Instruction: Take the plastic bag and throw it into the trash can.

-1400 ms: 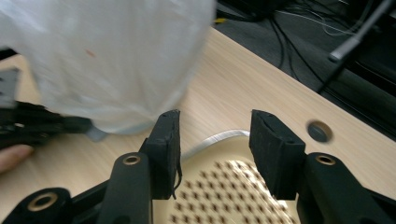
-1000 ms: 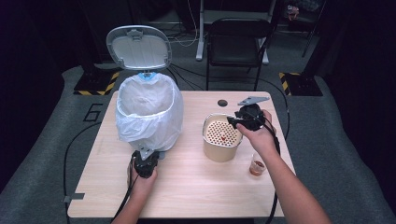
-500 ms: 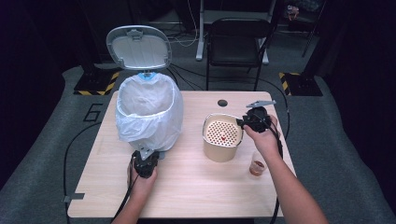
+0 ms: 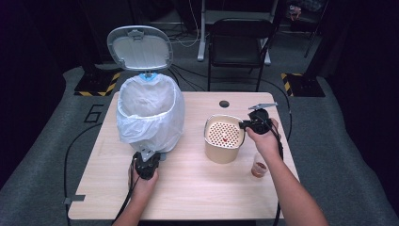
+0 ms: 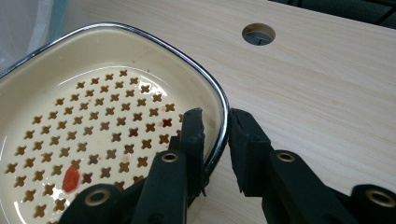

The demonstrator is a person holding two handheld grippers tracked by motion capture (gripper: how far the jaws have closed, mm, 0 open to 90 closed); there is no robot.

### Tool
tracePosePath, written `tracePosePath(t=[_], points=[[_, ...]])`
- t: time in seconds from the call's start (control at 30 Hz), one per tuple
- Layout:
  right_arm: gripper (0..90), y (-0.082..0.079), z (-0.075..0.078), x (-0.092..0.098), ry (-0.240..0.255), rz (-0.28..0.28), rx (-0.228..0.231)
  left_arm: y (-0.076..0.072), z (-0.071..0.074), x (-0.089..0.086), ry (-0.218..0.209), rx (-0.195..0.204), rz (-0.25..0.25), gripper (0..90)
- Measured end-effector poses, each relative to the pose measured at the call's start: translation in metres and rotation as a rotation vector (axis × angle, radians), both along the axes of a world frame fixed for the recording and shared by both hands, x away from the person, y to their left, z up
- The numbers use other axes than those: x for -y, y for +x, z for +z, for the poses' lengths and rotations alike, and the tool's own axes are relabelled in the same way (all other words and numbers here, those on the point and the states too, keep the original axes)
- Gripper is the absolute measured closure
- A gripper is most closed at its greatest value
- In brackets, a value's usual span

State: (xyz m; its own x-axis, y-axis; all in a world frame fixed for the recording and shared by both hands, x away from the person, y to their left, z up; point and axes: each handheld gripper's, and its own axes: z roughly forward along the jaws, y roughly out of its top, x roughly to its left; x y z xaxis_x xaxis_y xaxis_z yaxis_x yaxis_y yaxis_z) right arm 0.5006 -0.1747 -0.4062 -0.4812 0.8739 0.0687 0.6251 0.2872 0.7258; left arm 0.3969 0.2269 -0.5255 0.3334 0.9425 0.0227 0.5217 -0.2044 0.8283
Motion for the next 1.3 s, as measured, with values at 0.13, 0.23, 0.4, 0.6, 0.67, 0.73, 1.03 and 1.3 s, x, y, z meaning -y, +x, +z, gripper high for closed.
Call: tracePosePath(t=[0.13,0.23,0.4,0.6,0.67,0.73,1.03,1.3], points=[[78.9,-0.002,0.0,-0.004,0.001,0.005,0.0,0.0,0.0,0.0,-0.001,0.002,0.0,90.0],[80.4,-0.007,0.001,-0.009,-0.002,0.037,-0.008,0.0,0.0,0.0,-0.006,0.004,0.001,90.0],[80.4,-0.021,0.001,-0.015,-0.003,0.072,-0.01,0.0,0.0,0.0,-0.006,0.004,0.001,90.0],[80.9,-0.043,0.0,-0.02,0.022,0.113,-0.02,0.0,0.0,0.0,-0.003,0.002,-0.001,90.0],[80.9,-0.05,0.0,-0.023,0.027,0.118,-0.025,0.0,0.0,0.0,-0.001,0.002,-0.001,90.0],[80.9,-0.058,0.0,-0.024,0.02,0.14,-0.019,0.0,0.0,0.0,-0.01,0.006,0.003,90.0],[81.2,-0.087,-0.002,-0.028,0.037,0.196,-0.016,0.0,-0.001,0.0,-0.008,0.007,0.004,90.0],[79.1,-0.098,-0.003,-0.029,0.038,0.216,-0.005,0.0,0.0,0.0,-0.005,0.004,0.001,90.0]])
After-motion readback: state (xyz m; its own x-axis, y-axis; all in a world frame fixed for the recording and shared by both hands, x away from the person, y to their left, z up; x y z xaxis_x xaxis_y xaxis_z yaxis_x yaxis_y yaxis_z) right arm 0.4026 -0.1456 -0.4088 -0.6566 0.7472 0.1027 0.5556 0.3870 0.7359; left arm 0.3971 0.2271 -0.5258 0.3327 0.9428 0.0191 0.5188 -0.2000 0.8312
